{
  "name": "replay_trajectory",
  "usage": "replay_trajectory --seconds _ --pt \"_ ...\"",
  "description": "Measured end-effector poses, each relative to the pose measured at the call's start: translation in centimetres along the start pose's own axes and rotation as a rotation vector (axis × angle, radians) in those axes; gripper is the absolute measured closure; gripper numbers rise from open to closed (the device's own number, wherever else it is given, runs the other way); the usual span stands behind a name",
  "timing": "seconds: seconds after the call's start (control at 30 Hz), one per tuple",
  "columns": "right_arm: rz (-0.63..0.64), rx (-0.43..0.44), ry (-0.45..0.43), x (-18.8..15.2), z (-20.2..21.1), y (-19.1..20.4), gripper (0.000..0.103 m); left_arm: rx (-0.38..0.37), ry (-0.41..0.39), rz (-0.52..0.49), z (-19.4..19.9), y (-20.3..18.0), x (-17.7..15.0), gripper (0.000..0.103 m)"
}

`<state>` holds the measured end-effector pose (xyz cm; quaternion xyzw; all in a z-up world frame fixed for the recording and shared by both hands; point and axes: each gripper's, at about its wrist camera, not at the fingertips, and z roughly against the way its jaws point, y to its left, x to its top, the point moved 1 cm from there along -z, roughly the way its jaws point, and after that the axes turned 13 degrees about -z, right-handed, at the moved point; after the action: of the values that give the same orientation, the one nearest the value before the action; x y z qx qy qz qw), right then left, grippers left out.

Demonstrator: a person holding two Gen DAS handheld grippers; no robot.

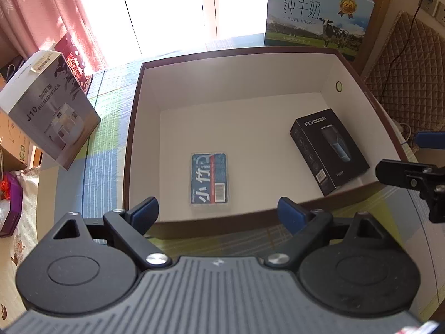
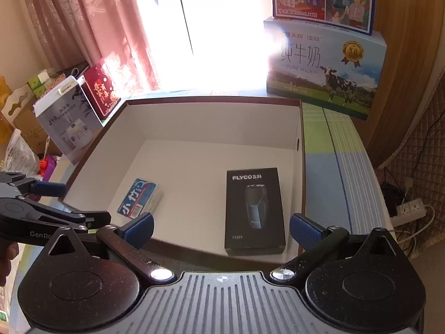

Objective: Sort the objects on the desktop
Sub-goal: 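Withdraw both grippers from the box back toward the remaining items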

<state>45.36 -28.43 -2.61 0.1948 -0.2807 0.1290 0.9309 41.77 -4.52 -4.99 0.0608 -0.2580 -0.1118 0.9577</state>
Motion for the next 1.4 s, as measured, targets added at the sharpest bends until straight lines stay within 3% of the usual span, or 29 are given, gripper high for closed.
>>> replay_trajectory --seconds 0.53,1.4 --pt "0.003 0.057 -0.045 -4.2 6.2 -0.8 0.002 0.026 -0.058 0.035 6.0 -2.3 -5.5 0.013" --pt "-0.011 0.107 -0.013 -11.2 10.2 -2.9 0.002 -0.004 -0.06 0.021 9.4 -5.9 -12.9 0.012"
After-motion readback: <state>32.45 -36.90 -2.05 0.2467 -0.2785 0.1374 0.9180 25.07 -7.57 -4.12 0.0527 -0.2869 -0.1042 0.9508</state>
